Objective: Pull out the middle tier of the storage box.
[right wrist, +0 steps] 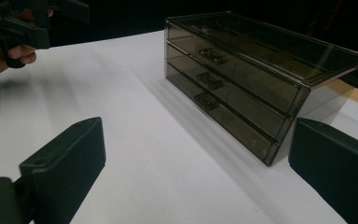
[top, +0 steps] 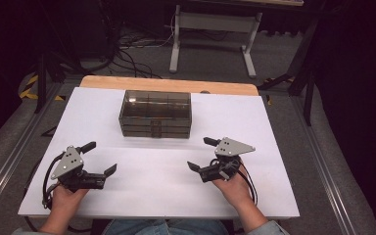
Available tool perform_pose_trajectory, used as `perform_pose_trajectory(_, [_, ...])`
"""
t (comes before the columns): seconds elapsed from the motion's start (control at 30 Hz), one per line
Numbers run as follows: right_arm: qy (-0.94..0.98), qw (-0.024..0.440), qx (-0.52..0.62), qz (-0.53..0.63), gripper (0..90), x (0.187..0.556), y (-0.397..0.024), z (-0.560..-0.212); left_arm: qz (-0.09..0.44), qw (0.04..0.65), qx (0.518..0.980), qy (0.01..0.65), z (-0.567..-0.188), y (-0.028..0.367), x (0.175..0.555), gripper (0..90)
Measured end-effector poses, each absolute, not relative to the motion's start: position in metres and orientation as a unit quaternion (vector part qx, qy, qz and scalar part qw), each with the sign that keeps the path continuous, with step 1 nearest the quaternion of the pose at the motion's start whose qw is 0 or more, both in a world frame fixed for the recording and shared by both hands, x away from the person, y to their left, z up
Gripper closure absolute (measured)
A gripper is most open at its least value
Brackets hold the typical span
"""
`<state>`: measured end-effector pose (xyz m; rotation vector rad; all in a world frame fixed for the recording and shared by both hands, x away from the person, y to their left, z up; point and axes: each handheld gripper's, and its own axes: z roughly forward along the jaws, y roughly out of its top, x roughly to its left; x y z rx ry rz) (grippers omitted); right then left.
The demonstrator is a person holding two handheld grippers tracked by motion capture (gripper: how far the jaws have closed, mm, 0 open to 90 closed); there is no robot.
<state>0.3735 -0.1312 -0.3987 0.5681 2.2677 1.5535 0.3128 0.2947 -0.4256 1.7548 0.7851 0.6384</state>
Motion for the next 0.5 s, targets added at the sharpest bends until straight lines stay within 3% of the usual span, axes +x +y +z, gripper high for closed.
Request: perform_pose_trajectory(0.5, [0.819,0.141,0.173,0.529,3.1,0.386,-0.100,-0.399,0.267,0.529,0.736,0.326,-0.426,0.294,0.314,0.1])
